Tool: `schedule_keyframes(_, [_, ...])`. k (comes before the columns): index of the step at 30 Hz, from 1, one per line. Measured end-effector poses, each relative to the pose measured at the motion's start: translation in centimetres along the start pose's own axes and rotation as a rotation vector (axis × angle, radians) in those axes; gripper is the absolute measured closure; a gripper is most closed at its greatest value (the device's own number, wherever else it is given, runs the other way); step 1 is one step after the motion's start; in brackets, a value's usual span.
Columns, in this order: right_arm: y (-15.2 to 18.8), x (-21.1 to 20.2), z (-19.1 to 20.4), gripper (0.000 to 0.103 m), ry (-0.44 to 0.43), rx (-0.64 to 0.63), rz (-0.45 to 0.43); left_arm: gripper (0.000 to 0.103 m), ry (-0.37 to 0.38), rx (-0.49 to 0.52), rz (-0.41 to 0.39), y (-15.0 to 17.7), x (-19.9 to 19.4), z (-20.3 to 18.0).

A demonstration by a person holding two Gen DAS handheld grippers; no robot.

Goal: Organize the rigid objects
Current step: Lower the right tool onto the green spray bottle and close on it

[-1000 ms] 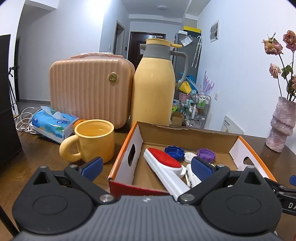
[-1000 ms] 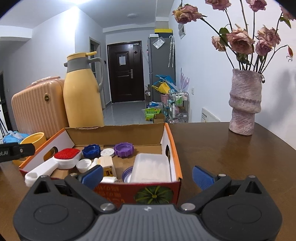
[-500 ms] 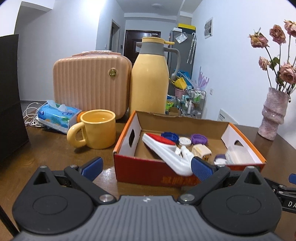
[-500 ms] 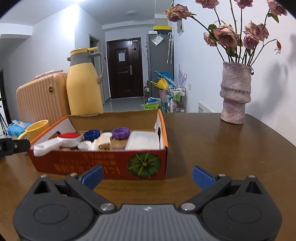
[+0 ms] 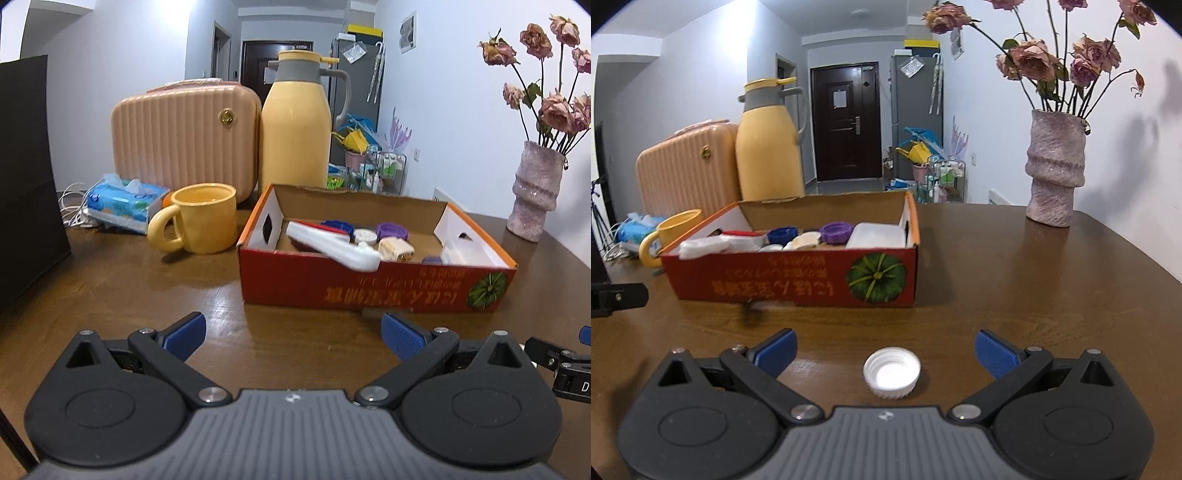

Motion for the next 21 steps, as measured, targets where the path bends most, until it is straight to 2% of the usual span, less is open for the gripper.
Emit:
schedule_keyframes(13, [2.5, -1.3, 6.6, 0.000, -0.104, -0.045, 0.113, 0.000, -0.045, -0.023, 0.045, 2.2, -2.3, 3.8])
schedule_keyframes(18, [2.8, -1.2, 9.1, 0.000, -0.144, -0.027, 0.146, 0.000, -0.055, -0.051, 0.048, 2.6, -3.0, 5.6])
schedule_keyframes(21, [2.7, -1.0, 10.1, 0.000, -0.139, -0.005, 0.157, 0.000, -0.051, -0.070, 0.048, 2.6, -3.2, 6.5])
Point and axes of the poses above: each gripper's, at about its wrist camera, not at the fingertips, and x roughly the way its jaws point, z to its left, y to its underside, the point moved 8 cm from there along x, roughly the way its jaws point, and after that the axes turned 4 degrees about -x, right-handed, at the moved point
